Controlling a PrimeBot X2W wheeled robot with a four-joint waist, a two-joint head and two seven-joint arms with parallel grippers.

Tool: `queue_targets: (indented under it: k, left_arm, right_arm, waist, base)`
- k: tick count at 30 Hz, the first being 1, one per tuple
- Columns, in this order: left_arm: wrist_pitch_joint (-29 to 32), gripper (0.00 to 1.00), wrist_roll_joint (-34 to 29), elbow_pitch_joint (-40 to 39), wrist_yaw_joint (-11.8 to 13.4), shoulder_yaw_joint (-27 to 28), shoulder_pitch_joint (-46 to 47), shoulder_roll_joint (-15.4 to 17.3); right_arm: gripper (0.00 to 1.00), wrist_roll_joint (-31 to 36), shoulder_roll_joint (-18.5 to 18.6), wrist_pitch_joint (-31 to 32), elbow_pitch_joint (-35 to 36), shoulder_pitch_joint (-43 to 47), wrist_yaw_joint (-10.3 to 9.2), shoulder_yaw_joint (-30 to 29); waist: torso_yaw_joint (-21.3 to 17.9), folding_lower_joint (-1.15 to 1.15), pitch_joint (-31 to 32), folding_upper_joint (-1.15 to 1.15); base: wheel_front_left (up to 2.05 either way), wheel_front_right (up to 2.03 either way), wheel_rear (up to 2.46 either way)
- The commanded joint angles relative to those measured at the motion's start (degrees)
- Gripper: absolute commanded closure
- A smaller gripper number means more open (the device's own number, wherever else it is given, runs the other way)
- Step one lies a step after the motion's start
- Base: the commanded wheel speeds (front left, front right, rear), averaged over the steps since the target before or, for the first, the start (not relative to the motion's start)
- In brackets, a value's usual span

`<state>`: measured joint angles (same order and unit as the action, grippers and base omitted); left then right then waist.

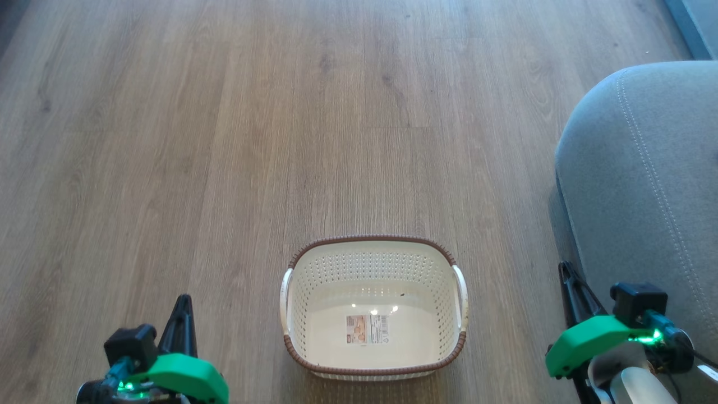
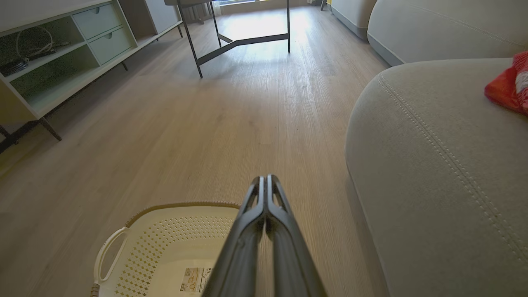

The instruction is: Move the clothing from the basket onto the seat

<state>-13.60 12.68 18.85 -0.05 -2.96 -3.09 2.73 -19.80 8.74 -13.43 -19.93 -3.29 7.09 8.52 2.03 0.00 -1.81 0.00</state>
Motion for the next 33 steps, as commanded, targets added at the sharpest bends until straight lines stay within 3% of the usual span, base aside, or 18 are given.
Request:
queue_targets:
  k: [1,33]
  left_arm:
    - [0.3,1.00,1.2,-1.8,-0.3,0.7,2.6,0.0]
    - [5.6,1.00,23.0,-2.8,-2.3,3.0,4.3,0.1]
  right_arm:
    - [1.00,-1.2,0.1,0.2,1.9,-2.4,0.02,-0.8]
    - [1.00,-21.3,-1.3,5.4,3.0,-2.5,0.12,-4.4]
  waist:
    - [0.0,0.00,0.0,0.00]
    - [-0.6,0.00,0.5,0.00]
  base:
    - [0.00,0.00,0.00]
    - [0.00,0.00,0.00]
